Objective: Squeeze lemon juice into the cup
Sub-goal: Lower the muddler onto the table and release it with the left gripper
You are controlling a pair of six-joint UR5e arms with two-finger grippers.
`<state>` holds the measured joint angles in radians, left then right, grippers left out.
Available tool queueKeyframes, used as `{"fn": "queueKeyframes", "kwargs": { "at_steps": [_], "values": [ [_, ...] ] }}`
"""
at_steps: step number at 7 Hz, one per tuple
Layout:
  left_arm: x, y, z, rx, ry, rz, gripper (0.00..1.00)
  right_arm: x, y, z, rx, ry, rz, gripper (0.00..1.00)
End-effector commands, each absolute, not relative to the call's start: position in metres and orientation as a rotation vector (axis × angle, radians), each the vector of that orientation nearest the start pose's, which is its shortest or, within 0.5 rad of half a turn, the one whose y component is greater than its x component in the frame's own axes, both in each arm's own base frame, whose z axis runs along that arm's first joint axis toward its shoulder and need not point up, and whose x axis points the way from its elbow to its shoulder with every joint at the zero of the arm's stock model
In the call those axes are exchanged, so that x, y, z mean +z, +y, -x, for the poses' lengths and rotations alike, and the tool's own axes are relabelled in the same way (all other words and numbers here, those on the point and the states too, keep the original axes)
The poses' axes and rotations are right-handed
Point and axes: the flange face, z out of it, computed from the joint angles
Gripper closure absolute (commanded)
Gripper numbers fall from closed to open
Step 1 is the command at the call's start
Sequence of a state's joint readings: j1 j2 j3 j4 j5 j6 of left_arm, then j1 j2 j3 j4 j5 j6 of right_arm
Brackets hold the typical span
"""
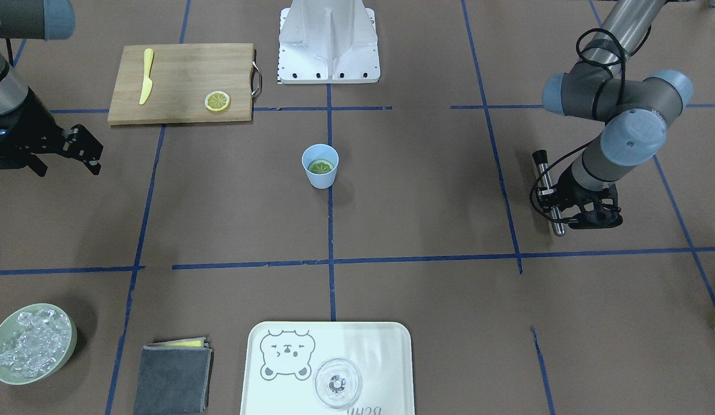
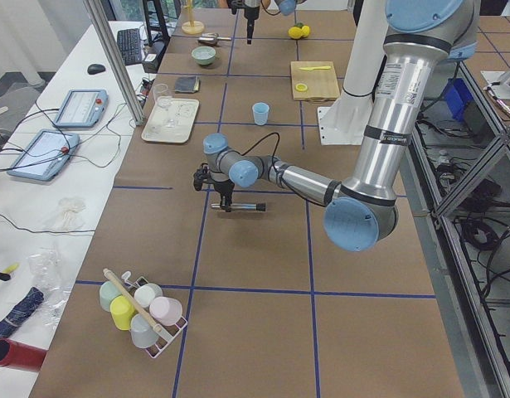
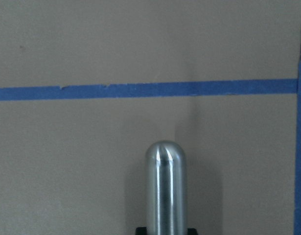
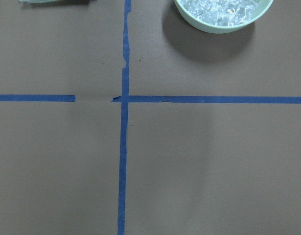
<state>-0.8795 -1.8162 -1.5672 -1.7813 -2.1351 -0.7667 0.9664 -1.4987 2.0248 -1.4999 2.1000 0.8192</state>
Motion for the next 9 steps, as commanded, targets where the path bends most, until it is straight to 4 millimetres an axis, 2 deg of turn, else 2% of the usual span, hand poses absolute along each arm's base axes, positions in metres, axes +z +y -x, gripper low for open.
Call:
{"fn": "queueKeyframes", "kwargs": {
  "at_steps": [1, 3, 7, 8, 9],
  "values": [
    [0.5134, -0.5209, -0.3286, 0.058, 0.706, 0.040, 1.00, 0.4043, -0.4591, 0.2161, 0.046, -0.769, -0.107, 0.00],
    [0.5149, -0.5201, -0.3292, 0.059, 0.705, 0.042, 1.00, 0.4051, -0.4588, 0.2159, 0.046, -0.768, -0.106, 0.00],
    [0.5191, -0.5209, -0.3300, 0.056, 0.701, 0.049, 0.69, 0.4060, -0.4587, 0.2159, 0.046, -0.769, -0.107, 0.00],
    [0.5182, -0.5213, -0.3304, 0.056, 0.702, 0.048, 0.67, 0.4060, -0.4587, 0.2159, 0.046, -0.769, -0.107, 0.00],
    [0.5198, -0.5209, -0.3313, 0.057, 0.700, 0.051, 0.59, 0.4053, -0.4585, 0.2158, 0.045, -0.770, -0.108, 0.00]
  ]
}}
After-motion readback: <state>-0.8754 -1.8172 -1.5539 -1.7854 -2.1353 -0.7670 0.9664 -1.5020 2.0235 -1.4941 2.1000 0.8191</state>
